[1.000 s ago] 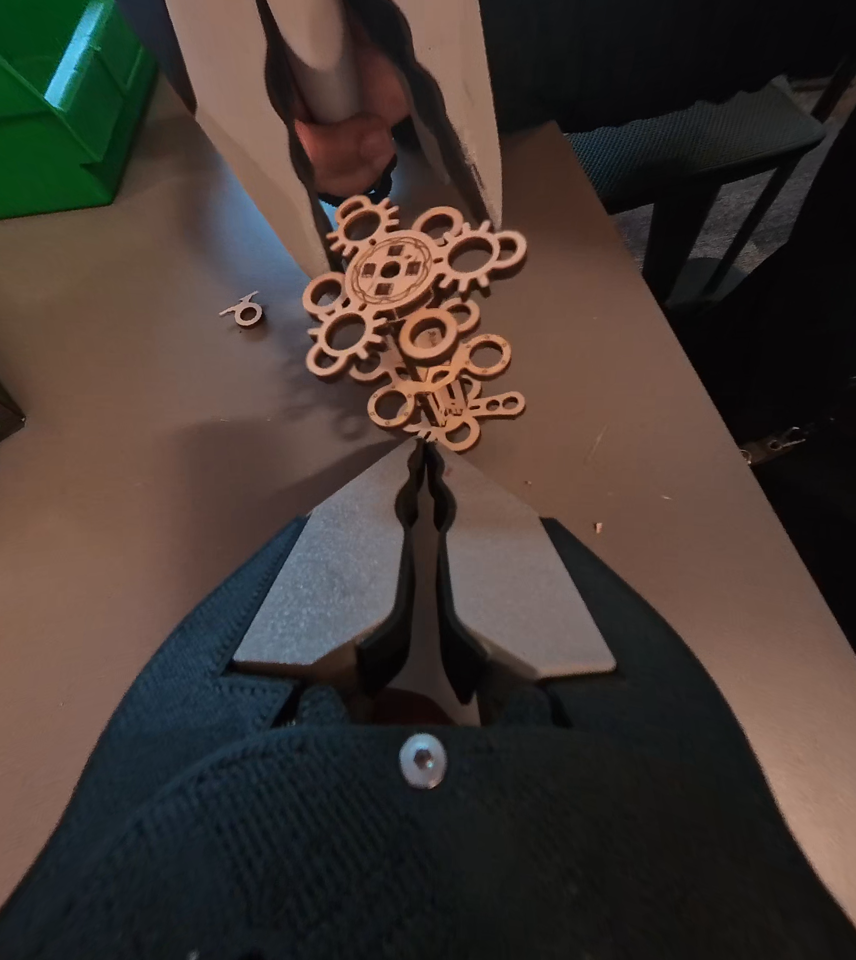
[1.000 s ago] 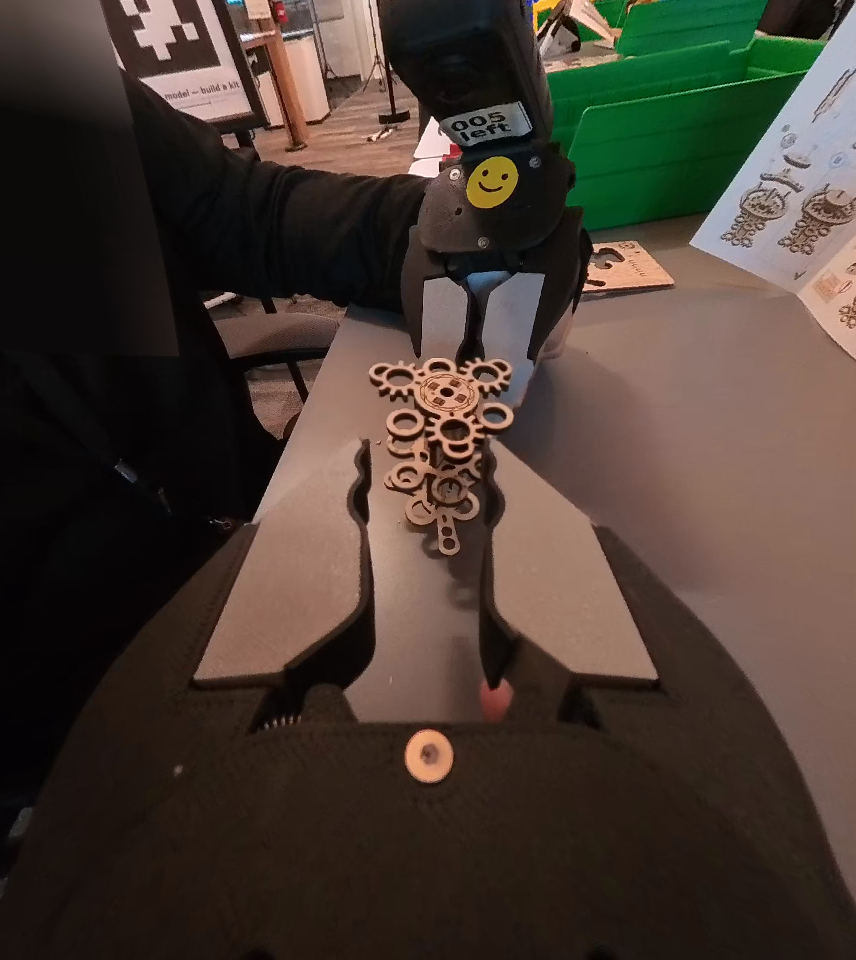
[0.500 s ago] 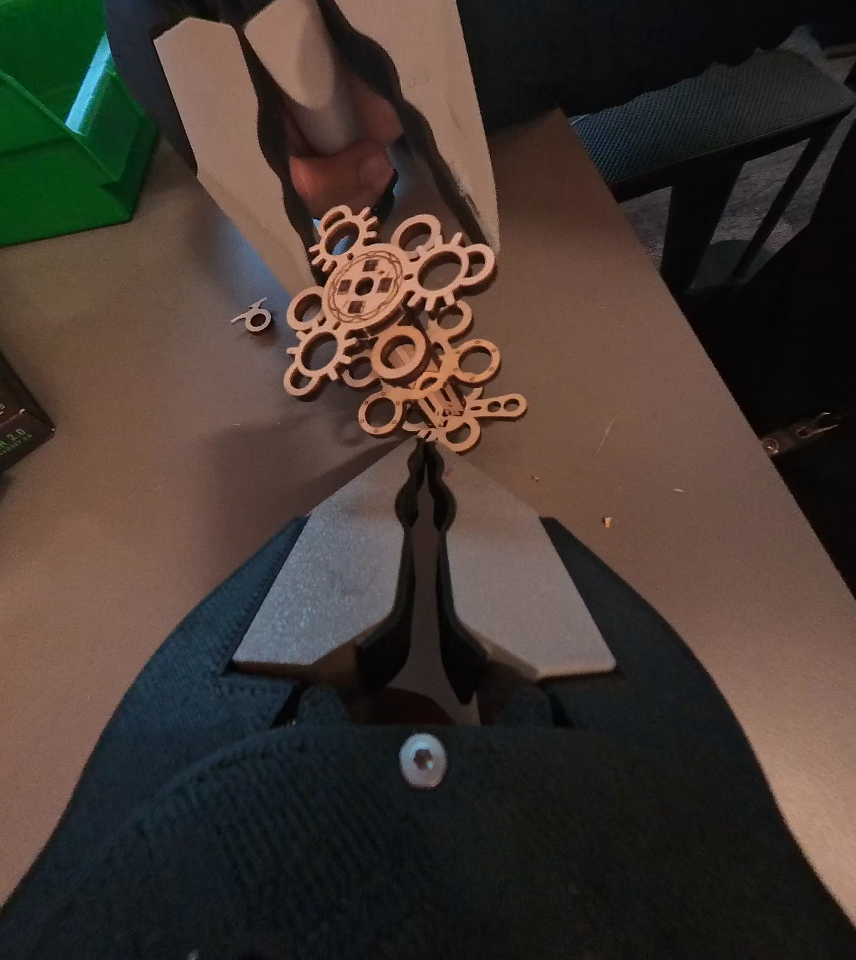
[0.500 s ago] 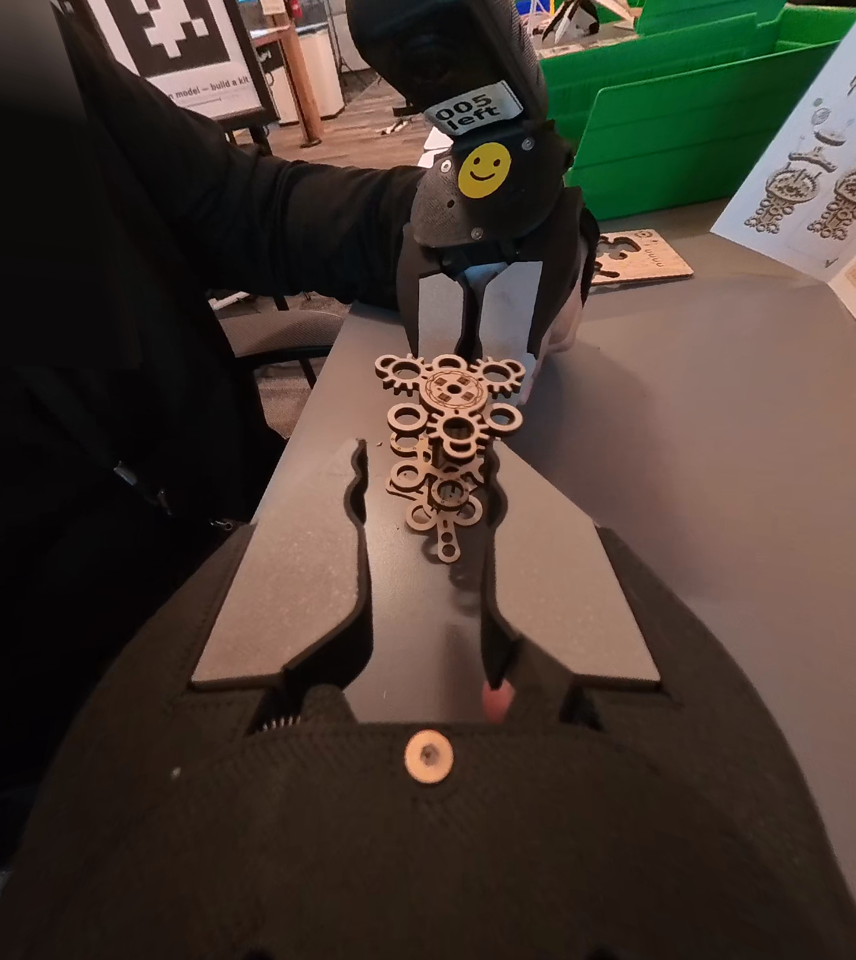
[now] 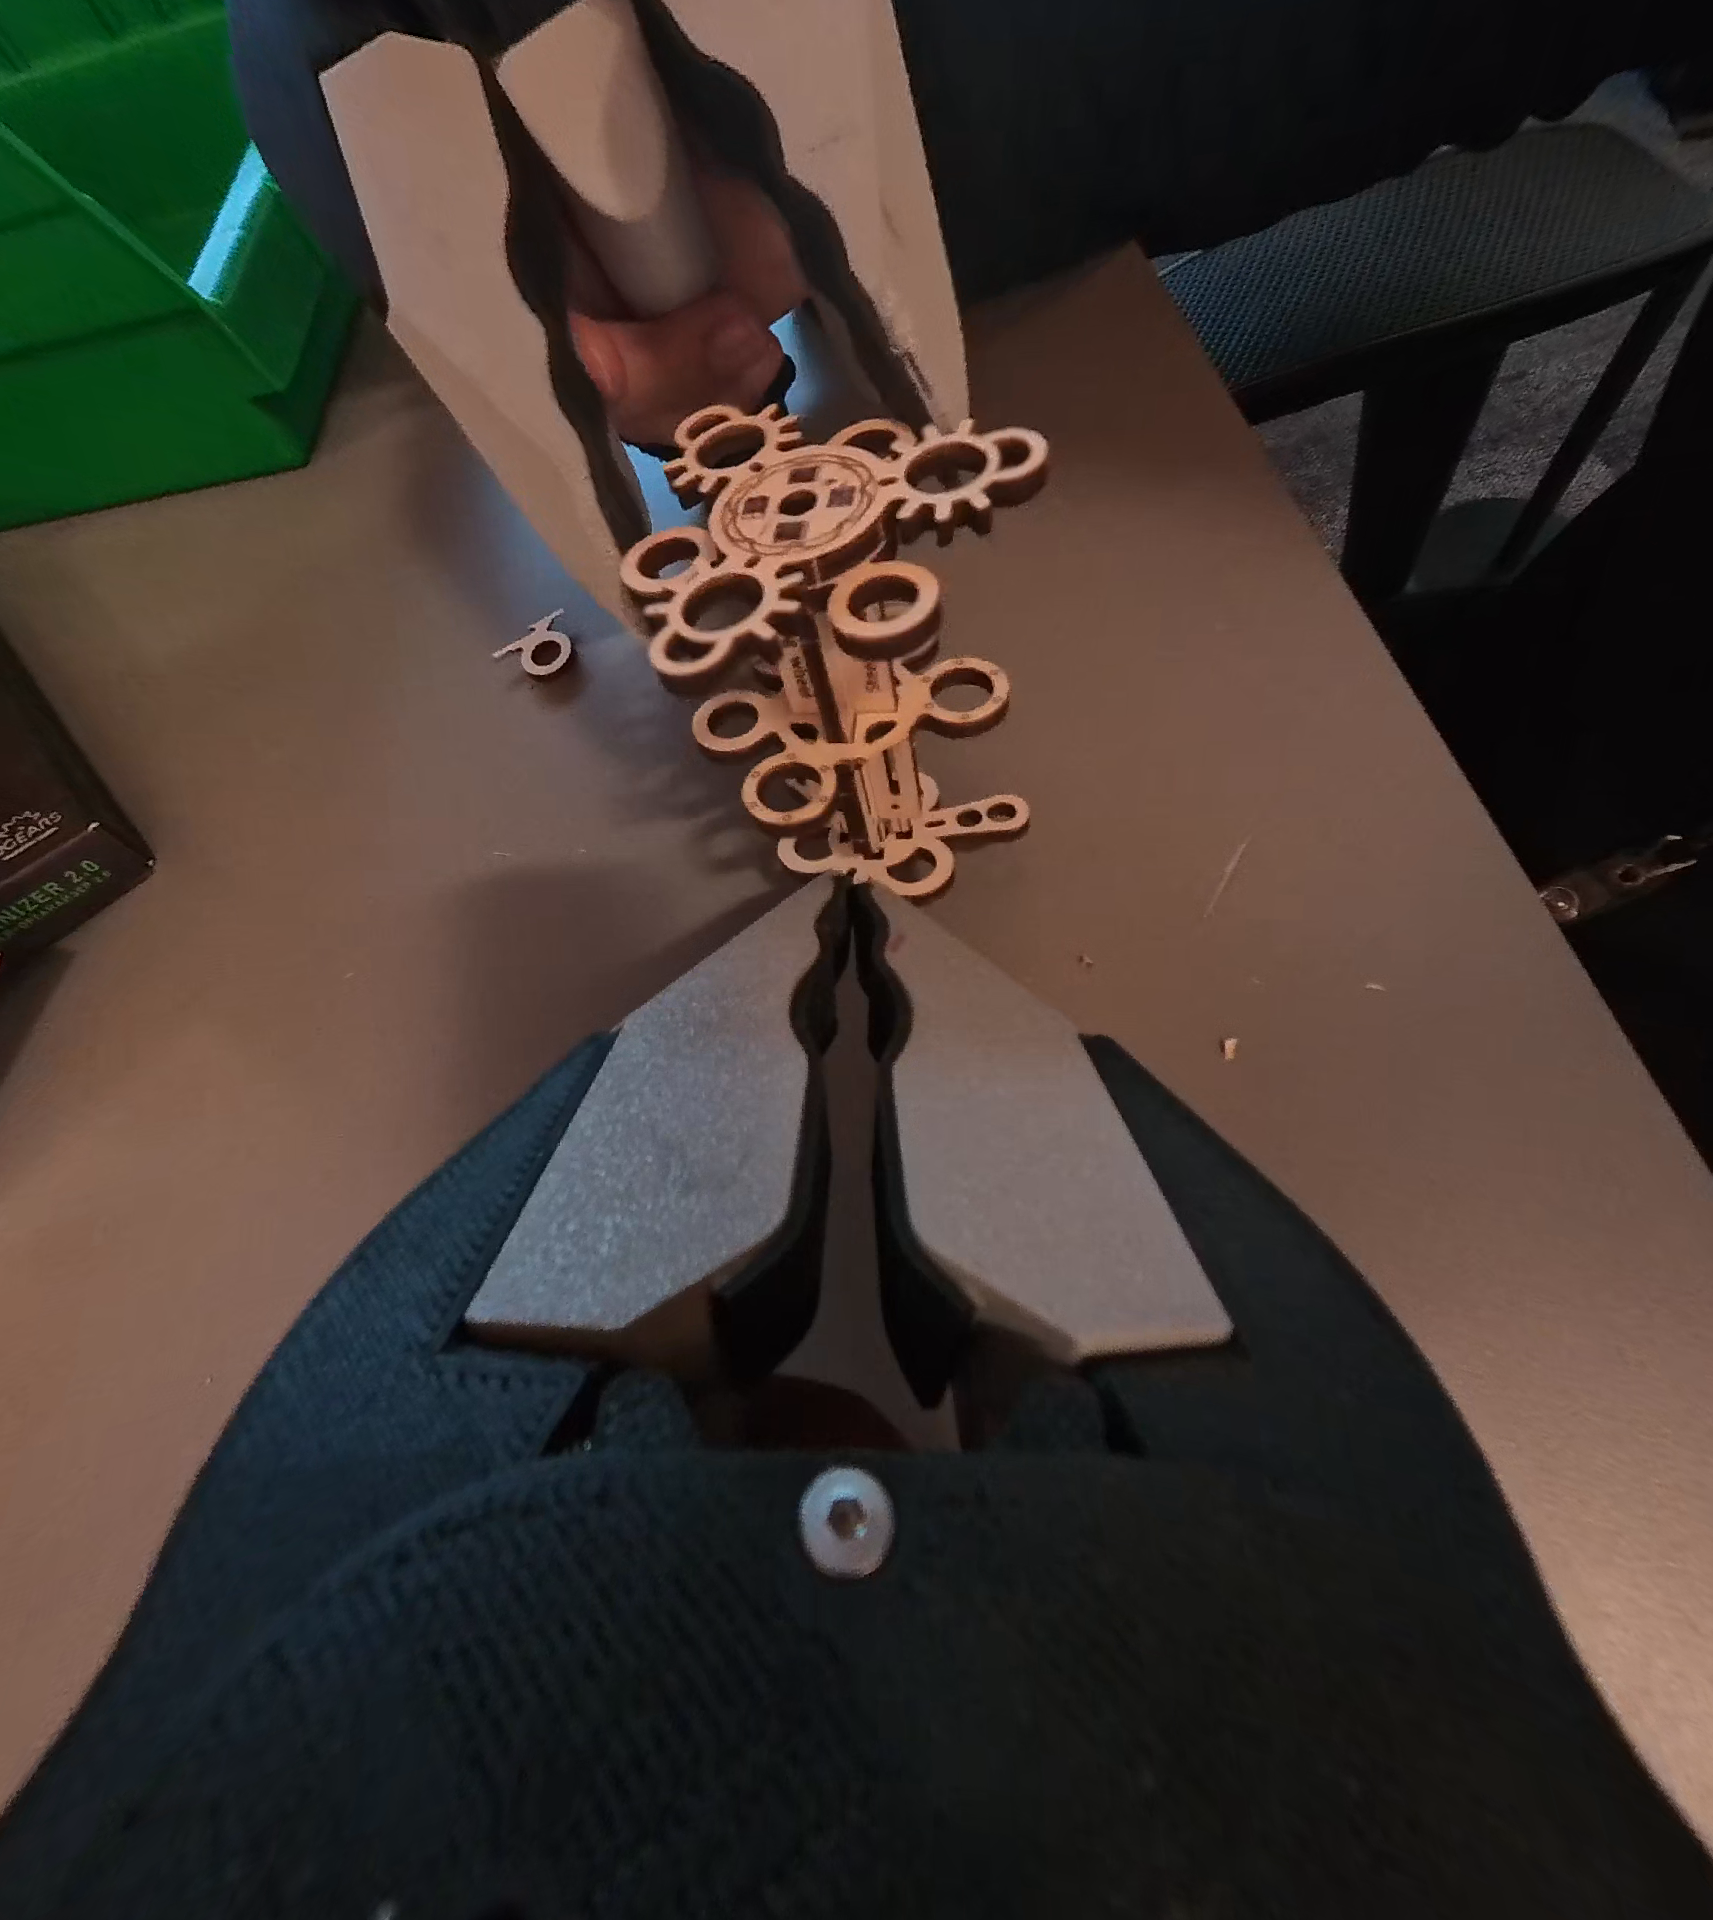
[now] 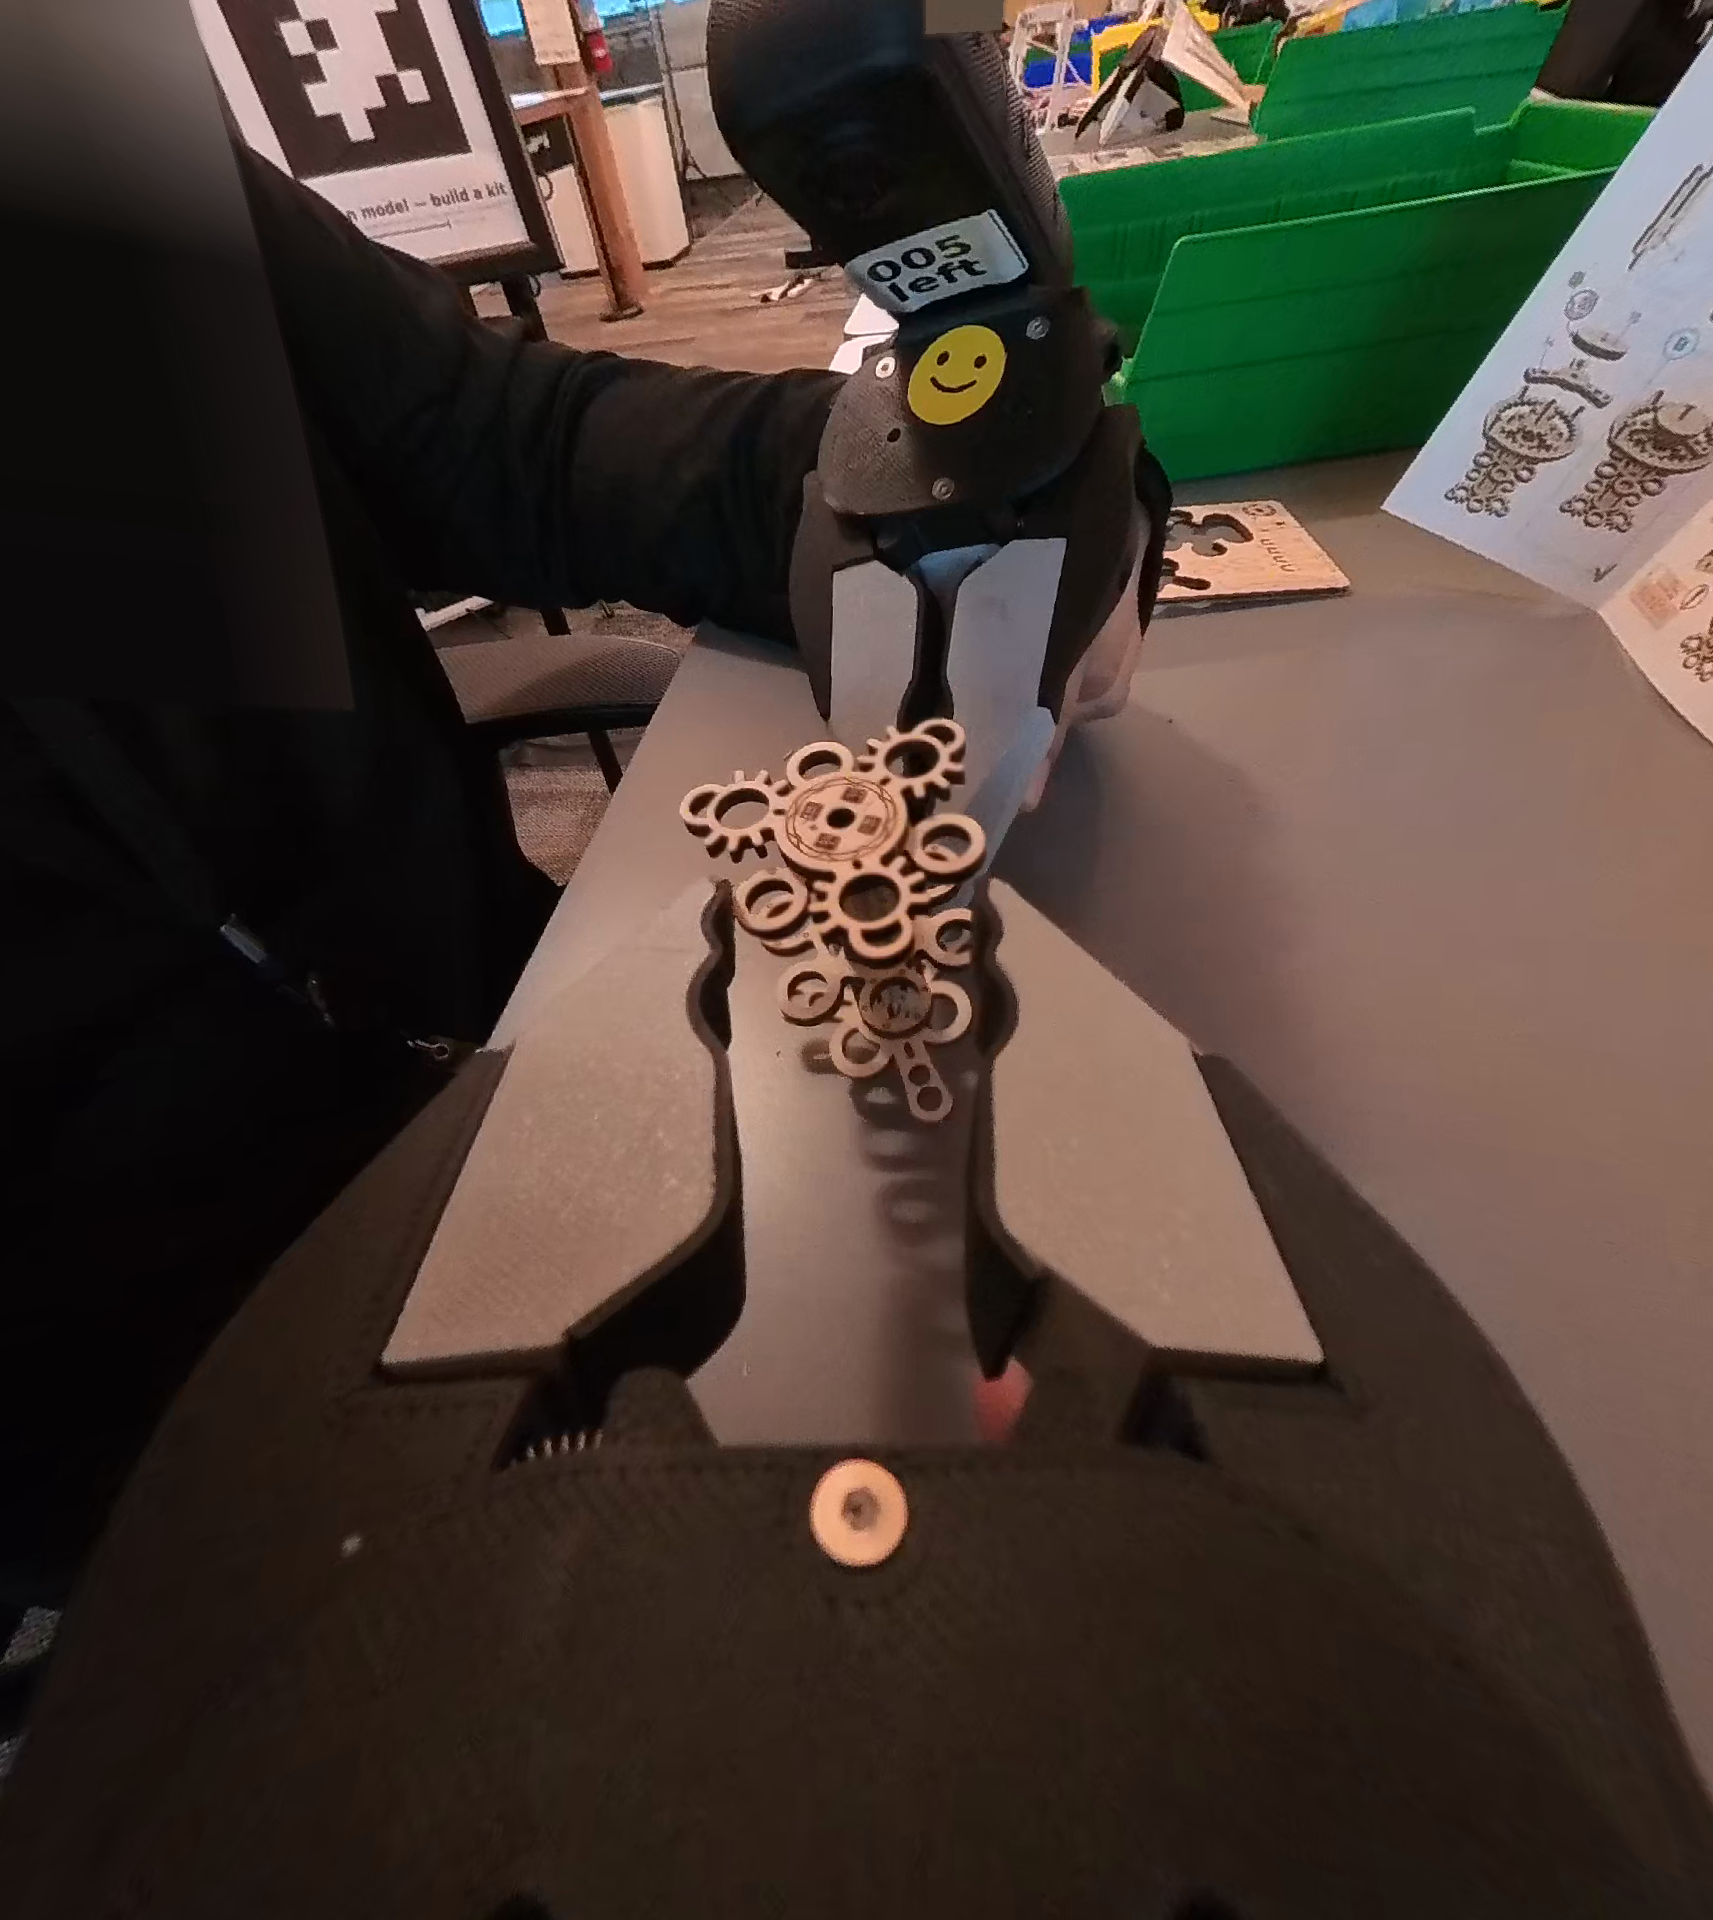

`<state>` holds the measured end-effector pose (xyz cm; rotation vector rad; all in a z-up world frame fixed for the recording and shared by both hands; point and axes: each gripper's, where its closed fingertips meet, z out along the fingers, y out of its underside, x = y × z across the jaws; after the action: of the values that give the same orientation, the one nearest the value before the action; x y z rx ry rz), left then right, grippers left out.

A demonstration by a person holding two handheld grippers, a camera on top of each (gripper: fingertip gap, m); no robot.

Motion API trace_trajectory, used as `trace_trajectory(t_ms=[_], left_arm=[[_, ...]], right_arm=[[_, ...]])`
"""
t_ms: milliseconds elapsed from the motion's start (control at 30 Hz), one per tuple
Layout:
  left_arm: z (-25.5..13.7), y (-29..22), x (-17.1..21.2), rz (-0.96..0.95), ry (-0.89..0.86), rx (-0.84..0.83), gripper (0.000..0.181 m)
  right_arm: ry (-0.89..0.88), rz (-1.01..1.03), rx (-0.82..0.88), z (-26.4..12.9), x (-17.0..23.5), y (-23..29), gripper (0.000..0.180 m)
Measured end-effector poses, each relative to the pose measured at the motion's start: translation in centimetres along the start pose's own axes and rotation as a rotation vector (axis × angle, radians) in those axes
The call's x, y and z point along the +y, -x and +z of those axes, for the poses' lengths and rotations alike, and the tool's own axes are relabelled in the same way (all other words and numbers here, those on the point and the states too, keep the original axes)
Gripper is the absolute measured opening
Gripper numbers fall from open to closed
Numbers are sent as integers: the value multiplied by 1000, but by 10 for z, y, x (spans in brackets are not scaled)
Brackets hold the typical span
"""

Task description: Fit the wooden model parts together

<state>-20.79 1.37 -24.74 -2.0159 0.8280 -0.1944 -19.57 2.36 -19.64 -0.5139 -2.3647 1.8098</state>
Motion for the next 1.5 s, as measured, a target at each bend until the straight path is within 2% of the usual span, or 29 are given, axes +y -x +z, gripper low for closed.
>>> trace_trajectory(t_ms=[667, 767, 833, 933, 1100, 1233, 1300, 1333, 1367, 1500], left_arm=[[-4, 2, 5, -85, 15, 17, 0], [-16, 5, 7, -122, -8, 5, 4], [-26, 9, 6, -149, -29, -12, 14], [-36, 8, 5, -175, -57, -12, 17], [-28, 2, 19, -139, 47, -27, 21], [-27, 2, 18, -145, 47, -27, 29], [-32, 3, 17, -165, 13, -22, 25], [-35, 3, 18, -179, 4, -11, 16], [-37, 3, 21, -197, 8, -1, 9], [-39, 0, 34, -220, 48, 15, 7]], right_arm=[[0, 9, -2, 1, -1, -2, 41], [4, 5, -7, 3, -3, -1, 41], [13, -2, -14, 5, -4, 0, 41], [48, -11, -15, 6, -4, -1, 41], [156, -50, -11, 12, -4, -3, 41], [276, -71, -24, 19, -2, -6, 40], [311, -69, -38, 22, -3, -7, 40], [322, -66, -46, 24, -4, -8, 32], [328, -62, -53, 26, -6, -9, 32], [336, -60, -59, 33, -11, -12, 32]])
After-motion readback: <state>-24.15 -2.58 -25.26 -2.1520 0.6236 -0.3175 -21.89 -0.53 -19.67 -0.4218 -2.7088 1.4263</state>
